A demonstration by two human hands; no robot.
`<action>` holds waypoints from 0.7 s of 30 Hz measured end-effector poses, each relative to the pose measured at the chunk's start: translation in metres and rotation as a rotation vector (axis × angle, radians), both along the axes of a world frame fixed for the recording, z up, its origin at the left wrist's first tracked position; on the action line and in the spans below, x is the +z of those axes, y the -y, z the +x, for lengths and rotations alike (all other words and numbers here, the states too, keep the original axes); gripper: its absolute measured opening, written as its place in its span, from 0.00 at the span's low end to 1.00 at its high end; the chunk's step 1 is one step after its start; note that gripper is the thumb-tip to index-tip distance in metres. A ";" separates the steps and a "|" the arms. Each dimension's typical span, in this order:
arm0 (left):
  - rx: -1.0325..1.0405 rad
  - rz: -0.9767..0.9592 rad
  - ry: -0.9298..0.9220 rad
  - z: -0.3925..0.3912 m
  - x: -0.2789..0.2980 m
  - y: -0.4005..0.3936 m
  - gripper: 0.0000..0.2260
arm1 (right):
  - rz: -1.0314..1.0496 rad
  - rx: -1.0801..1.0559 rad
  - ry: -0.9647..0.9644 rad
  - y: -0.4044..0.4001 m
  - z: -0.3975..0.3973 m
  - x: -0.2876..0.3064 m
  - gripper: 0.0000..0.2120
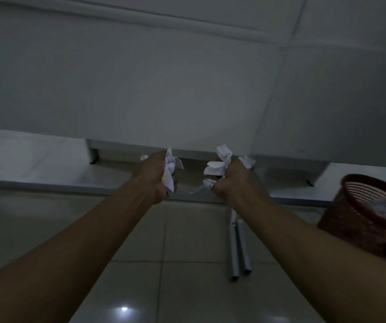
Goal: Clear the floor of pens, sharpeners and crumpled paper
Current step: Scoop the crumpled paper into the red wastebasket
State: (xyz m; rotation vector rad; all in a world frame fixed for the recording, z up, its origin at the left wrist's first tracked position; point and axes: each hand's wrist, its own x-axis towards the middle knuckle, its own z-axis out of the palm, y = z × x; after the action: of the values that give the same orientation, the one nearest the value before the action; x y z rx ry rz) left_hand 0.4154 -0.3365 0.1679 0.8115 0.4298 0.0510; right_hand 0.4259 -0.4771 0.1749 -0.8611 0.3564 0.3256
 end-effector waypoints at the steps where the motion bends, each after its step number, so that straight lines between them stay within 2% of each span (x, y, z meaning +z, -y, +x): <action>1: 0.002 0.007 0.024 0.008 0.007 0.025 0.17 | -0.019 -0.021 0.014 0.024 0.003 0.011 0.13; 4: -0.011 0.063 0.058 0.029 0.020 0.093 0.28 | -0.153 -0.130 0.025 0.097 0.017 0.029 0.13; 7: -0.099 0.071 0.044 0.050 0.022 0.170 0.28 | -0.244 -0.241 0.017 0.190 0.033 0.035 0.10; 9: -0.197 0.060 0.033 0.058 0.023 0.220 0.24 | -0.326 -0.304 0.006 0.253 0.038 0.033 0.12; 11: -0.285 0.062 0.019 0.064 0.022 0.272 0.08 | -0.415 -0.323 0.006 0.314 0.038 0.029 0.10; 13: -0.335 0.060 -0.006 0.072 0.020 0.324 0.03 | -0.493 -0.388 -0.010 0.364 0.041 0.020 0.09; 15: -0.396 0.068 0.006 0.082 0.015 0.374 0.04 | -0.550 -0.461 -0.018 0.405 0.046 0.006 0.07; 18: -0.432 0.062 0.025 0.094 0.003 0.453 0.12 | -0.655 -0.490 -0.037 0.460 0.056 -0.020 0.18; 20: -0.438 0.051 0.049 0.098 -0.010 0.495 0.06 | -0.713 -0.504 -0.060 0.487 0.063 -0.039 0.22; 21: -0.415 0.066 0.046 0.099 -0.017 0.512 0.06 | -0.743 -0.517 -0.059 0.495 0.064 -0.046 0.21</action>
State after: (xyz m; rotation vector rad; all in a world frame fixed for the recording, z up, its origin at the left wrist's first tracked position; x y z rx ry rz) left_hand 0.5149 -0.8482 0.1505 0.9496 0.2108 -0.3026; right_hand 0.4900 -0.9720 0.1285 -1.4396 0.7596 -0.2903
